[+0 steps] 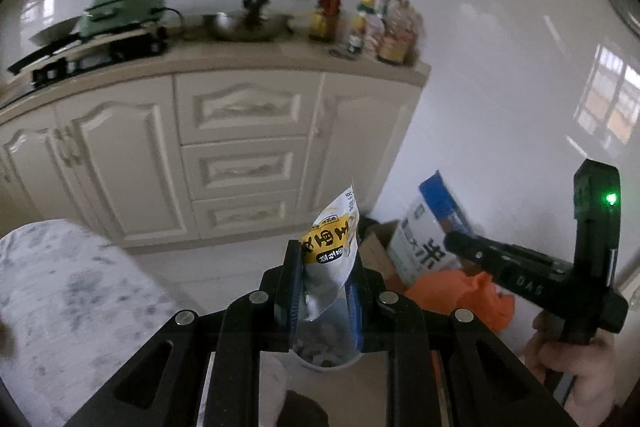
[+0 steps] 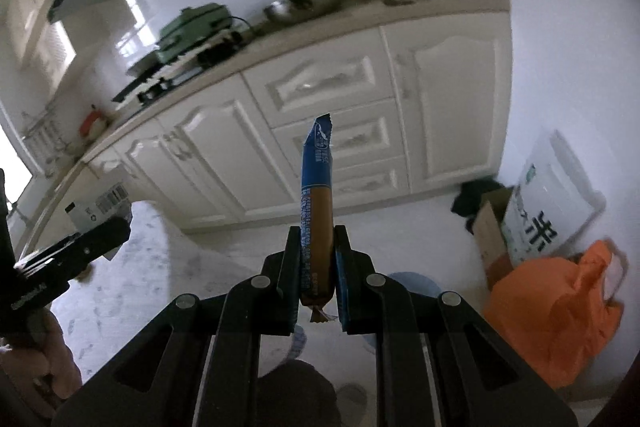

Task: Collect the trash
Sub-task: 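Lift both items and carry them toward the blue bin on the floor, then open both grippers over the blue bin to drop the items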

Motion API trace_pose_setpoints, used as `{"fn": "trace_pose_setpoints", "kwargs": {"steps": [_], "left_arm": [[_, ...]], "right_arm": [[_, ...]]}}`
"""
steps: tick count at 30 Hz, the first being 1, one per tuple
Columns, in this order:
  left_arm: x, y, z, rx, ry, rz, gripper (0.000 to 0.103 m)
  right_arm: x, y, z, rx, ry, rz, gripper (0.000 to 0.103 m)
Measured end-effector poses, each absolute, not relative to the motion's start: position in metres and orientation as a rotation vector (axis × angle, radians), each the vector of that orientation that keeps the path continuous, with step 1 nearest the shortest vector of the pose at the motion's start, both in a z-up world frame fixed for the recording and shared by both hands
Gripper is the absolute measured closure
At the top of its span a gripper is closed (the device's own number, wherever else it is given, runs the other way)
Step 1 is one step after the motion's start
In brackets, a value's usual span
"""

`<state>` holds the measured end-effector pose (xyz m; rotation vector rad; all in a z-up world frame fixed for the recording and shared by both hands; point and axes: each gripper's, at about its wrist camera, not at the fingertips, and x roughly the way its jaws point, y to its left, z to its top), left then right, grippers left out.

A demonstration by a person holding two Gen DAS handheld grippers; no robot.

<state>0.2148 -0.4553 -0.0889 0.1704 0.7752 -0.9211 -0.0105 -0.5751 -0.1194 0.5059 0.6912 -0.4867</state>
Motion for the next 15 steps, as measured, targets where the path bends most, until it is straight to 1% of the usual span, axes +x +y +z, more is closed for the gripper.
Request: {"fn": "trace_pose_setpoints", "kwargs": {"steps": [15], "left_arm": [[0.278, -0.624, -0.164, 0.309, 0.992, -0.971, 0.087]], "right_arm": [[-0.013, -0.650, -0.200, 0.670, 0.779, -0.537, 0.089]]}}
